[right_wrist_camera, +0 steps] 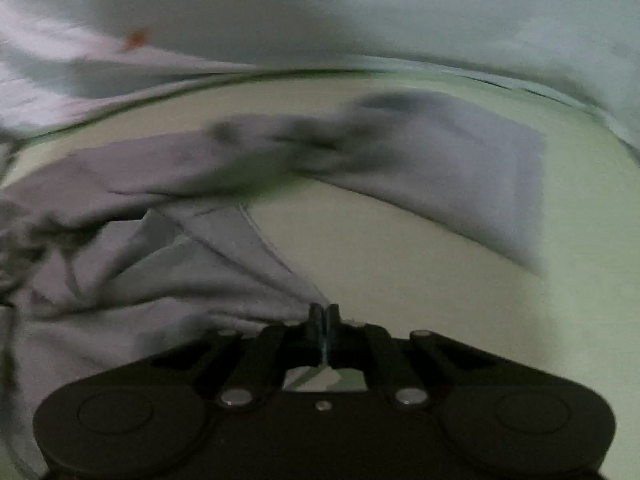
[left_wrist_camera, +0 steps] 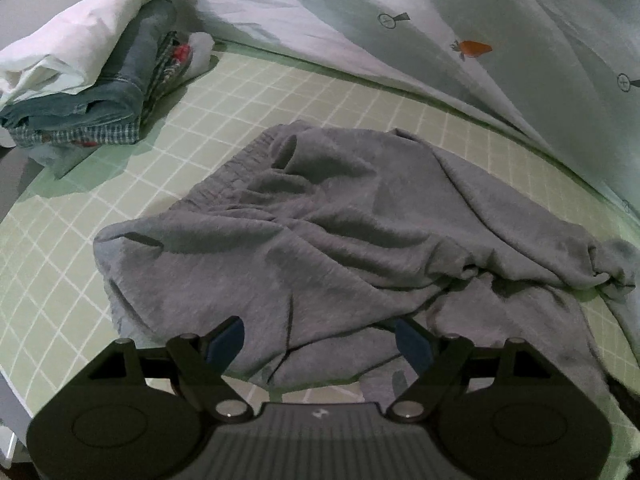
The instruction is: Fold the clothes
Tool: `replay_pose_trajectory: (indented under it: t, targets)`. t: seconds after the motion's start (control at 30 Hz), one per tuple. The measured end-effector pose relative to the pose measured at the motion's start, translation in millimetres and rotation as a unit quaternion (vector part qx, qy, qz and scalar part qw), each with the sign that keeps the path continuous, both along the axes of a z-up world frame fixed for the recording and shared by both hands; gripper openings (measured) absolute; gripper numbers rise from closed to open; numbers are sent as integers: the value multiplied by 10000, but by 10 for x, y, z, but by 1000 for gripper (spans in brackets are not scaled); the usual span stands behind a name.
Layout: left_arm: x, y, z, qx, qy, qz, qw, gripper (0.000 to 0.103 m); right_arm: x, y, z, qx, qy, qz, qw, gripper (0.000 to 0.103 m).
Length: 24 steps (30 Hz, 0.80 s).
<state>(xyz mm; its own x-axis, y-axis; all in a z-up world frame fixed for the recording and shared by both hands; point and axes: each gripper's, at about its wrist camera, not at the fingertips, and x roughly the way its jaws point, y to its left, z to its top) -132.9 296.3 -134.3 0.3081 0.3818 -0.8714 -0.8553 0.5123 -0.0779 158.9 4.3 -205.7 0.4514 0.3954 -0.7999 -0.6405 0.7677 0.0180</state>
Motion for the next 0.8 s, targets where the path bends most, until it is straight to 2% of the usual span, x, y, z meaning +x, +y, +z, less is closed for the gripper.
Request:
replay_pose_trajectory:
  t: [0.17, 0.23, 0.37, 0.43, 0.6, 0.73, 0.77, 0.8]
  targets:
    - [9, -14, 1, -71, 15, 42, 10000, 83, 202, -769, 8, -364, -41, -1060, 9937, 2]
    - [29, -34, 22, -60, 11, 15, 10000, 83, 285, -963, 39, -590, -309, -1451, 9872, 2]
    - [58, -78, 81, 4, -24, -44, 10000, 83, 506, -1377, 18, -1301, -892, -1960, 9678, 2]
    - [53, -72, 85, -20, -27, -35, 10000, 83, 658, -1607, -16, -1585, -1021, -2180, 9576, 2]
    - [-3, -22, 103, -20, -32, 107, 9999, 83, 919, -2088, -1, -1782, -1046, -2962, 9325, 2]
    - [-72, 41, 94, -45, -13, 275, 9996, 83, 807, -2145, 28, -1588, -951, -3074, 9334, 3]
    - [-101, 56, 79, -68, -2, 334, 9994, 83, 762, -2110, 34, -1491, -929, -3065, 9355, 7]
    - [-131, 70, 65, -91, 10, 393, 9992, 83, 717, -2075, 39, -1394, -907, -3056, 9375, 19]
